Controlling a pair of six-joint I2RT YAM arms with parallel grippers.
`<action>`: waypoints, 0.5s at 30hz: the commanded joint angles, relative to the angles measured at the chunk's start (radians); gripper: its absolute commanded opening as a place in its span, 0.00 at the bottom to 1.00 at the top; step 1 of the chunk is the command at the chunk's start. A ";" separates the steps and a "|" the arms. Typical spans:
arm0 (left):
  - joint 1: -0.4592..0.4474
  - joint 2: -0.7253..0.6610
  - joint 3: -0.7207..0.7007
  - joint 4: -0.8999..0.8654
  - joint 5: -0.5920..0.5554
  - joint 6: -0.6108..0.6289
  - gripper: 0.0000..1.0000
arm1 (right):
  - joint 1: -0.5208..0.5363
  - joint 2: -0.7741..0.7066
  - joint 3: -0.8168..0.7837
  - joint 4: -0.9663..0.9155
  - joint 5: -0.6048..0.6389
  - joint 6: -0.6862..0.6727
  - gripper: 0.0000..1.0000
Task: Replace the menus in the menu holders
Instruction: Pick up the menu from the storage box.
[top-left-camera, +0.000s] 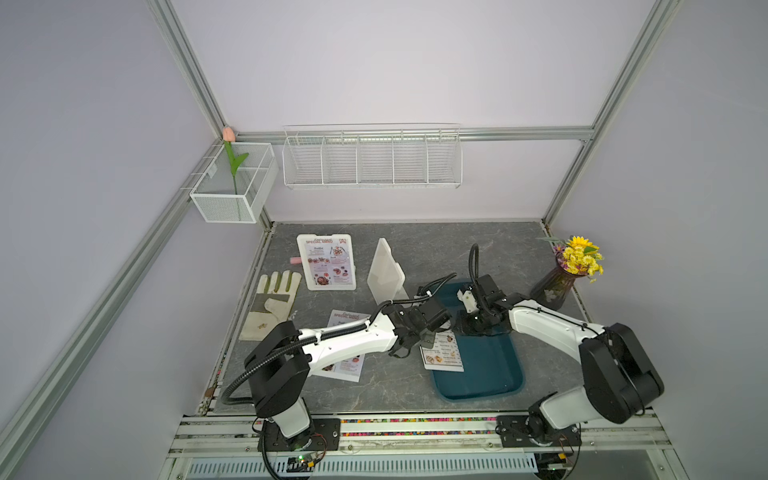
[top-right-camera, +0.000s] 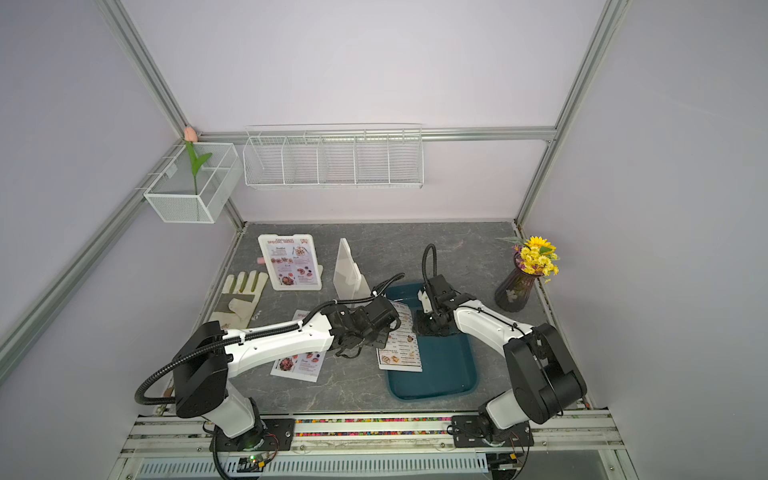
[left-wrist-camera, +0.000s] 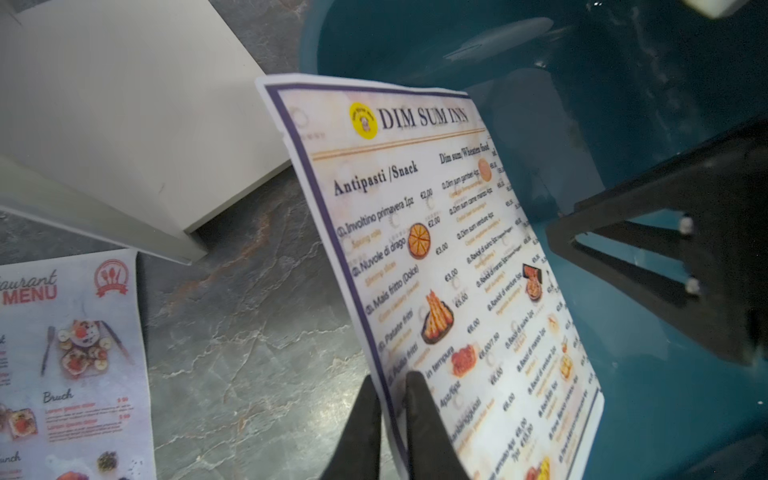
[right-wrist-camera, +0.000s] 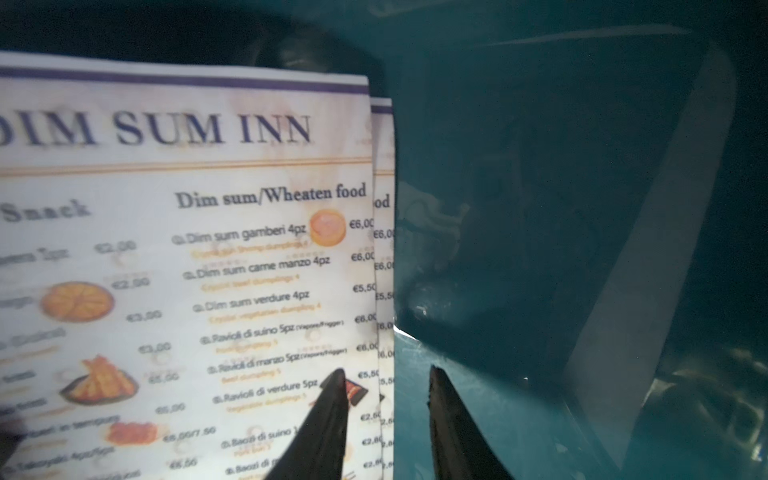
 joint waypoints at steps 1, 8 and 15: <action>0.005 -0.036 -0.006 -0.035 -0.034 -0.020 0.19 | 0.005 -0.032 0.024 -0.025 0.012 -0.017 0.36; 0.005 -0.046 -0.008 -0.041 -0.031 -0.017 0.16 | 0.004 -0.044 0.024 -0.030 0.013 -0.017 0.36; 0.005 -0.045 -0.005 -0.064 -0.043 -0.014 0.15 | 0.004 -0.050 0.023 -0.031 0.010 -0.021 0.37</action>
